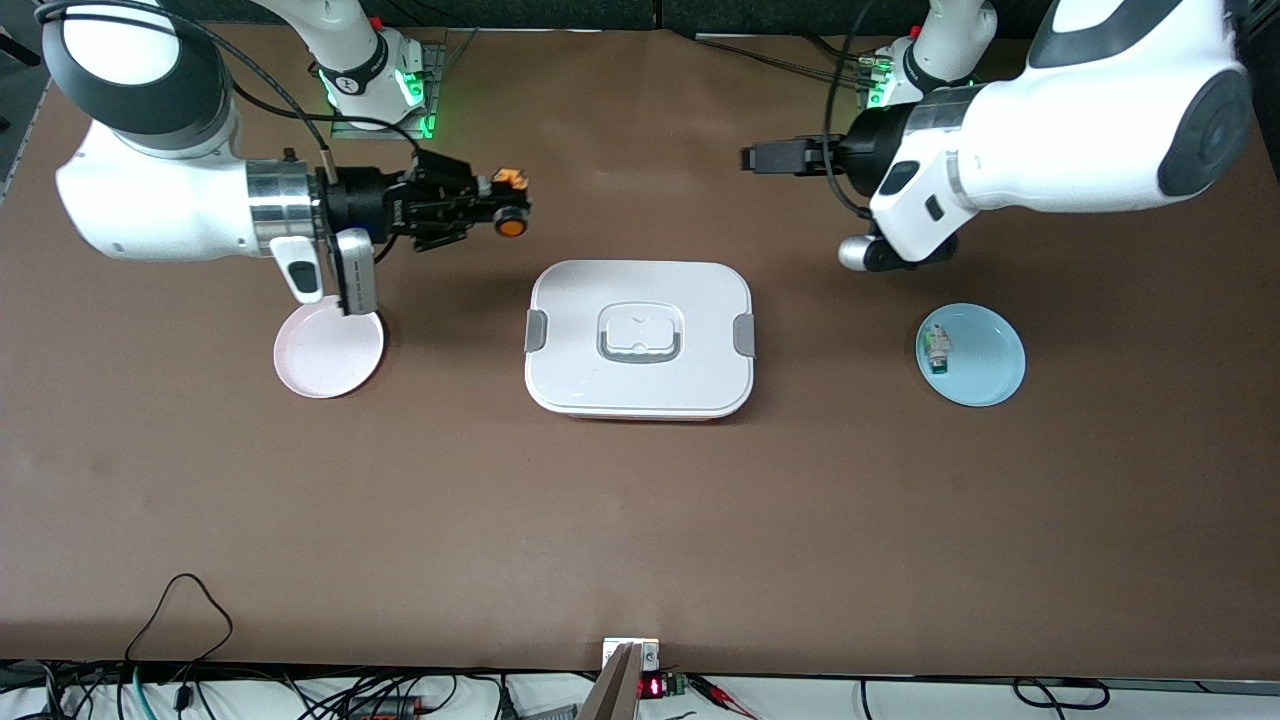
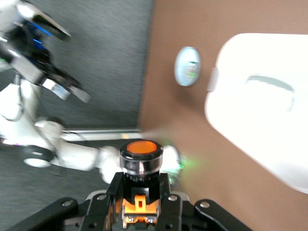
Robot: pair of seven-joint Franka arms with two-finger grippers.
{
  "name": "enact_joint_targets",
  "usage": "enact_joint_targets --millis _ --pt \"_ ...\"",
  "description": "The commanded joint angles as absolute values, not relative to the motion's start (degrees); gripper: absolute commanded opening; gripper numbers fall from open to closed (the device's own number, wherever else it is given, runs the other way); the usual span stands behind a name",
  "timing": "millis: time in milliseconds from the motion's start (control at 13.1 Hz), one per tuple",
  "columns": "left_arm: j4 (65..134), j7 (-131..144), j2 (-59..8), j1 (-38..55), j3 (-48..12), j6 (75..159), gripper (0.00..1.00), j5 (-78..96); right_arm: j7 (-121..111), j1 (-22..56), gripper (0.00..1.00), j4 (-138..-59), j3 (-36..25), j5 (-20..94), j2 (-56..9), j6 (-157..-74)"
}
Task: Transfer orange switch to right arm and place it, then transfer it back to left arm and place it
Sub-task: 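Carry the switch with the right gripper while the left gripper withdraws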
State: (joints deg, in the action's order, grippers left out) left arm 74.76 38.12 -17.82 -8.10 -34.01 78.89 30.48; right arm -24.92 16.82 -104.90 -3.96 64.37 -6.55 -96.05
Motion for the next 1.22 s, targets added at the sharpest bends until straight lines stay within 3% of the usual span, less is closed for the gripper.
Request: enact_joint_targets --millis 0,381,686,838,1143 --pt "74.62 28.86 -16.53 -8.35 -34.98 76.73 1.0 21.39 -29.16 13.46 0.33 -103.45 -3.51 54.97 -6.94 -94.92" --pt "74.71 25.84 -14.24 -9.83 -32.97 74.19 1.0 12.25 -37.43 12.13 0.33 -102.66 -3.43 27.22 -8.25 -95.8" --pt "78.55 14.11 -8.81 -6.07 -19.98 74.53 1.0 11.34 -50.07 12.48 0.33 -103.18 -1.86 0.76 -9.93 -101.5" --pt "81.46 10.12 -6.34 -4.75 -16.36 74.79 1.0 10.9 -52.72 12.31 0.33 -104.58 -1.49 -4.29 -10.11 -103.96" --pt "82.27 5.36 -5.54 -3.96 -16.35 74.71 1.0 1.06 -59.14 10.64 0.32 -108.52 -1.49 -7.9 -11.51 -111.07"
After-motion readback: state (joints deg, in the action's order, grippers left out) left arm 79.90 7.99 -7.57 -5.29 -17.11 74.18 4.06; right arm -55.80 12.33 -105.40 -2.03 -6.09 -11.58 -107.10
